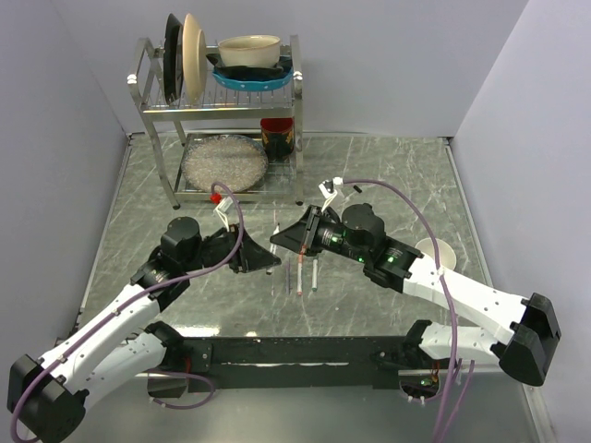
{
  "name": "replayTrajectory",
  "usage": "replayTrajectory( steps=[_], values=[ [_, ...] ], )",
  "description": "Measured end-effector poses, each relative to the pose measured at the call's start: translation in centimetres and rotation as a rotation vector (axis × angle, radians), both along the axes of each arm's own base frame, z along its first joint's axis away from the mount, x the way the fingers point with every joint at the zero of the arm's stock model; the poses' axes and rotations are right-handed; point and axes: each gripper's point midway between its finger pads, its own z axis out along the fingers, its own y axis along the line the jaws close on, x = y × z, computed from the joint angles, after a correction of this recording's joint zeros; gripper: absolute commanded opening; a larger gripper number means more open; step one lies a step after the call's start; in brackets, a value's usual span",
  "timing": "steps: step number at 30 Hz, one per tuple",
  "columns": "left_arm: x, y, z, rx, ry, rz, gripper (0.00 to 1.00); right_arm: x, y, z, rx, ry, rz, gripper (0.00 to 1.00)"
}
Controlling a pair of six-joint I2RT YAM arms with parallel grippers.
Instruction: Insert the pens into the pen caps
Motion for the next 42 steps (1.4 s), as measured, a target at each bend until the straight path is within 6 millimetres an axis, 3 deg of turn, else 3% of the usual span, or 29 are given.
replayTrajectory(
  steps=[4, 8, 11, 12, 13, 17, 20, 26, 27, 32, 37, 42],
  values=[
    [-0.3, -0.2, 0.5, -0.019, -0.009, -0.025, 0.29, -0.3, 0.2, 0.4, 0.011, -0.022, 0.025, 0.00],
    [-0.8, -0.5, 1.1, -0.041, -0.027, -0.065, 0.01, -0.6, 0.2, 0.3, -0.001, -0.045, 0.051, 0.07],
    [-1.1, -0.6, 1.0, -0.042, -0.036, -0.096, 0.01, -0.7, 0.2, 0.2, -0.016, -0.066, 0.063, 0.25],
    [-1.1, -0.7, 0.9, -0.041, -0.036, -0.101, 0.01, -0.7, 0.2, 0.2, -0.026, -0.071, 0.066, 0.40],
    [-1.1, -0.7, 0.9, -0.041, -0.038, -0.108, 0.01, -0.7, 0.1, 0.3, -0.035, -0.079, 0.071, 0.46],
    [-1.0, -0.8, 1.1, -0.017, -0.043, -0.117, 0.01, -0.8, 0.0, 0.7, -0.068, -0.125, 0.087, 0.61],
    [-0.5, -0.7, 1.9, 0.010, -0.073, -0.096, 0.01, 0.1, -1.1, 1.1, -0.099, -0.160, 0.050, 0.65],
    [0.8, -0.2, 3.1, 0.066, -0.137, -0.029, 0.01, 5.6, -7.4, 1.9, -0.249, -0.223, -0.223, 0.89],
    [0.9, -0.1, 3.1, 0.080, -0.143, -0.022, 0.01, 6.8, -8.8, 2.1, -0.289, -0.235, -0.283, 1.00],
    [2.1, 0.5, 3.1, 0.165, -0.193, 0.017, 0.01, 12.8, -14.9, 1.2, -0.534, -0.257, -0.511, 1.00],
    [3.4, 1.6, 3.0, 0.243, -0.285, 0.086, 0.01, 18.8, -20.2, -4.0, -0.797, -0.162, -0.591, 0.98],
    [4.5, 3.1, 3.1, 0.316, -0.387, 0.164, 0.01, 23.5, -23.3, -10.1, -0.990, -0.042, -0.552, 0.93]
  ],
)
